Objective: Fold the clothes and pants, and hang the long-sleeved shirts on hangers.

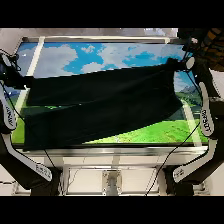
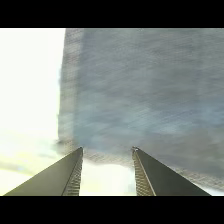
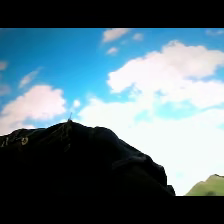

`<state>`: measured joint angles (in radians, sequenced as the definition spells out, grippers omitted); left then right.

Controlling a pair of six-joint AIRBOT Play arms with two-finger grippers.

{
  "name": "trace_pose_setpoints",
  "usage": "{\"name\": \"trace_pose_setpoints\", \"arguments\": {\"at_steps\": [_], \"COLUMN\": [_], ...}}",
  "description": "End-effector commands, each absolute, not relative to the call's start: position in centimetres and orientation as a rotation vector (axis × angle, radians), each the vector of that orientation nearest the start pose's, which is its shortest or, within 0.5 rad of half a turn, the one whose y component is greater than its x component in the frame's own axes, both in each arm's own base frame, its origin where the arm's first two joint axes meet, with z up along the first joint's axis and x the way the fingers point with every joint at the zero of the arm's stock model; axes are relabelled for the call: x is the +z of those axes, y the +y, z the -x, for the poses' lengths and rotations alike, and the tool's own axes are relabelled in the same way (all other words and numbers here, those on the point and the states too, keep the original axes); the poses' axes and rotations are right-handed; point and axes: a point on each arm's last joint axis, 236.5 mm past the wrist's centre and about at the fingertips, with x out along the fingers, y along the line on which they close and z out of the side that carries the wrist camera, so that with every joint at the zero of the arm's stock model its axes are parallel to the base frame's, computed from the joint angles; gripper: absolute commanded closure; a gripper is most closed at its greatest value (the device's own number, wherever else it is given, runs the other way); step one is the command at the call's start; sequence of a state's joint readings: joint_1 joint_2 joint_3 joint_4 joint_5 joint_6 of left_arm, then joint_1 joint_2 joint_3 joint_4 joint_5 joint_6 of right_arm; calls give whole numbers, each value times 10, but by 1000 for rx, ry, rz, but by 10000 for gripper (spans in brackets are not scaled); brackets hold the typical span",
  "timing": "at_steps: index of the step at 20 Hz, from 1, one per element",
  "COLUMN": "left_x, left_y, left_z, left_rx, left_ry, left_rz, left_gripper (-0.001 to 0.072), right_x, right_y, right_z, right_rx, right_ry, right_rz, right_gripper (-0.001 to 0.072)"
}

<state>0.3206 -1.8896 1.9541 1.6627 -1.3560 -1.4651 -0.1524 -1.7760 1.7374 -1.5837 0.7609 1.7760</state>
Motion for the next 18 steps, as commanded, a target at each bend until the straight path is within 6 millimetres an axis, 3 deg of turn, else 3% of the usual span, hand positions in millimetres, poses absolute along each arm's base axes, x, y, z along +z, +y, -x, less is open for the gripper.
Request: {"name": "trace_pose_setpoints", "arguments": {"at_steps": [1, 2, 6, 9, 11, 15, 18], "left_x": [0, 0, 4, 28, 53, 86, 80], "left_y": [185, 181, 173, 172, 173, 191, 211], "left_z": [-506, -507, -508, -507, -500, -457, -400], "left_rx": [274, 269, 256, 259, 252, 288, 351], "left_ry": [1271, 1271, 1271, 1227, 1205, 1187, 1221], "left_rz": [43, 39, 29, 16, -10, 23, 73], "left_gripper": [335, 335, 336, 336, 337, 345, 344], "right_x": [28, 23, 1, -15, -22, -31, -57], "right_y": [-141, -147, -149, -142, -136, -133, -137], "right_z": [-573, -567, -528, -488, -462, -423, -387], "right_rx": [-360, -372, -347, -295, -261, -243, -250], "right_ry": [872, 899, 1099, 1297, 1405, 1475, 1551], "right_rz": [-244, -248, -148, -72, -43, -12, -33], "right_gripper": [304, 182, 183, 193, 249, 266, 264]}}
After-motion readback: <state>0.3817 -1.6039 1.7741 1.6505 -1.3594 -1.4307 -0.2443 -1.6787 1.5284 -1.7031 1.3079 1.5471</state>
